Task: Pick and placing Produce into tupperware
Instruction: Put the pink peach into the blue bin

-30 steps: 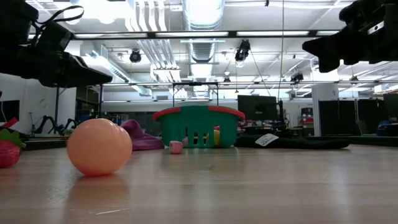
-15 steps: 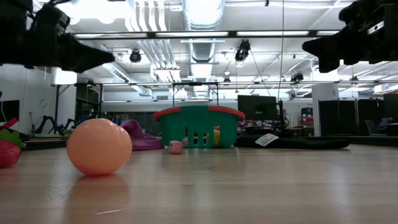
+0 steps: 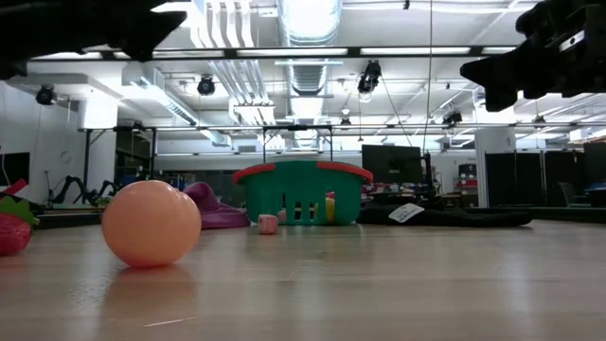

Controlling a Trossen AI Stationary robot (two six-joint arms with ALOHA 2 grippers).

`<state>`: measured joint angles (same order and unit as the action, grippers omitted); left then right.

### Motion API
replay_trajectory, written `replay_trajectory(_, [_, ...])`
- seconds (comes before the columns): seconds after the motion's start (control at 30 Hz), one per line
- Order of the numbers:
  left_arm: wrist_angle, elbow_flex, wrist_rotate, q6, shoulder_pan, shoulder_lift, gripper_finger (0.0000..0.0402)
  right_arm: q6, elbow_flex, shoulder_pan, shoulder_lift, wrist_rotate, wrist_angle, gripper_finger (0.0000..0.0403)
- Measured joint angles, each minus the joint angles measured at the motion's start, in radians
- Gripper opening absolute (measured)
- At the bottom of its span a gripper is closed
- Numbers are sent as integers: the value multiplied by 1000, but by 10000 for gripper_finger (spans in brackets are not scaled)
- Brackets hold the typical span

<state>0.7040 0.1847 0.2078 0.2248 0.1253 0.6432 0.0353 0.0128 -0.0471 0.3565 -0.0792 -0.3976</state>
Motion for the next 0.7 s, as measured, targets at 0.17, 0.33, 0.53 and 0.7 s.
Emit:
replay_trajectory(0.17, [-58, 53, 1, 25, -1, 124, 272, -9, 0, 0, 0, 0, 0, 9])
replay_trajectory(0.33, [-150, 134, -17, 40, -1, 258, 272, -8, 0, 0, 0, 0, 0, 9])
replay_trajectory(0.53, [-239, 238, -34, 71, -1, 415, 272, -2, 0, 0, 0, 0, 4, 9])
replay_trajectory(0.7, [-326, 319, -31, 65, -1, 522, 272, -3, 0, 0, 0, 0, 4, 9])
